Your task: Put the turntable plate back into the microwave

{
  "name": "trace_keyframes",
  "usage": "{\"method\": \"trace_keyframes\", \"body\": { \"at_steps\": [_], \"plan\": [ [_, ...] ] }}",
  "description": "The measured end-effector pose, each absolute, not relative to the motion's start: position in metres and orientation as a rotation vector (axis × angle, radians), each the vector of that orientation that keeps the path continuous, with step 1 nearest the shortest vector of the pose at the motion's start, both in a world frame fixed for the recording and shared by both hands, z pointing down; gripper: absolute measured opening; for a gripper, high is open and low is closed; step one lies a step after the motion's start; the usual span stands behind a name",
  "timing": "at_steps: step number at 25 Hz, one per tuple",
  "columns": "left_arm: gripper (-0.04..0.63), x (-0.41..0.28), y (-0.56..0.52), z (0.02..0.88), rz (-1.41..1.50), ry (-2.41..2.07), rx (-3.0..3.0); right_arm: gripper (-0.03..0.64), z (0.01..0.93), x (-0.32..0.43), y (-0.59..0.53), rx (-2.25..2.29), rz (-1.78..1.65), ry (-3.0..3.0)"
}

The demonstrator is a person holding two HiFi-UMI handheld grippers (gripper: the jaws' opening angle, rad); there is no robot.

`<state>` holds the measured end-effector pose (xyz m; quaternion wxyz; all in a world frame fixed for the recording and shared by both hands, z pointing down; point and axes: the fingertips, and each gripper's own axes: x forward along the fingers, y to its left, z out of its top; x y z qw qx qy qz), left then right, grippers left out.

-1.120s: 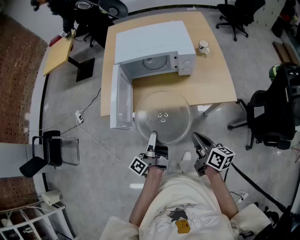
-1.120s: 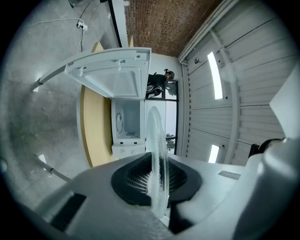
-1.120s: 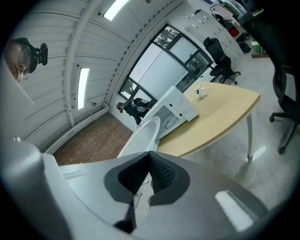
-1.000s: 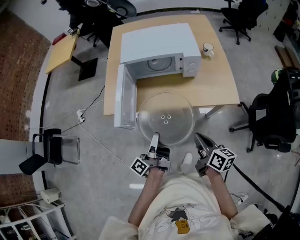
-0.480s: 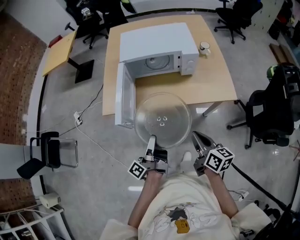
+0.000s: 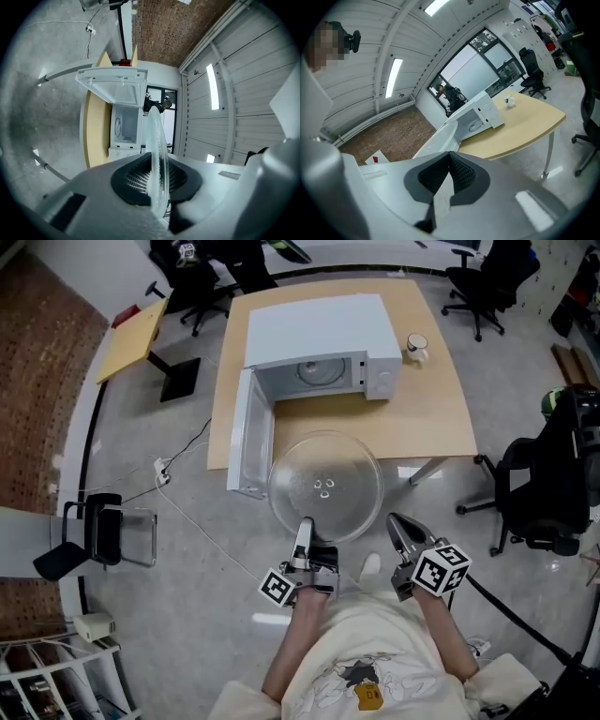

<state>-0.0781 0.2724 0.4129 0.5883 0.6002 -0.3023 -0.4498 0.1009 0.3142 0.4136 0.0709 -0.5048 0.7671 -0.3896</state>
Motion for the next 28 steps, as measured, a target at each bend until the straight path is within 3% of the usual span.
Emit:
{"method": "trace_keyframes", "body": {
  "at_steps": [13, 28],
  "plan": [
    [0.029, -0.075, 0.205, 0.423, -1.022, -0.719, 1.347, 0.008, 0.42, 0.087, 0.233, -1.462, -1.233, 2.322],
    [0.029, -0.069, 0.092, 0.445, -0.916, -0.651, 1.321, 0.005, 0.428, 0.121, 0.098, -1.811, -1.145, 2.181]
  ]
}}
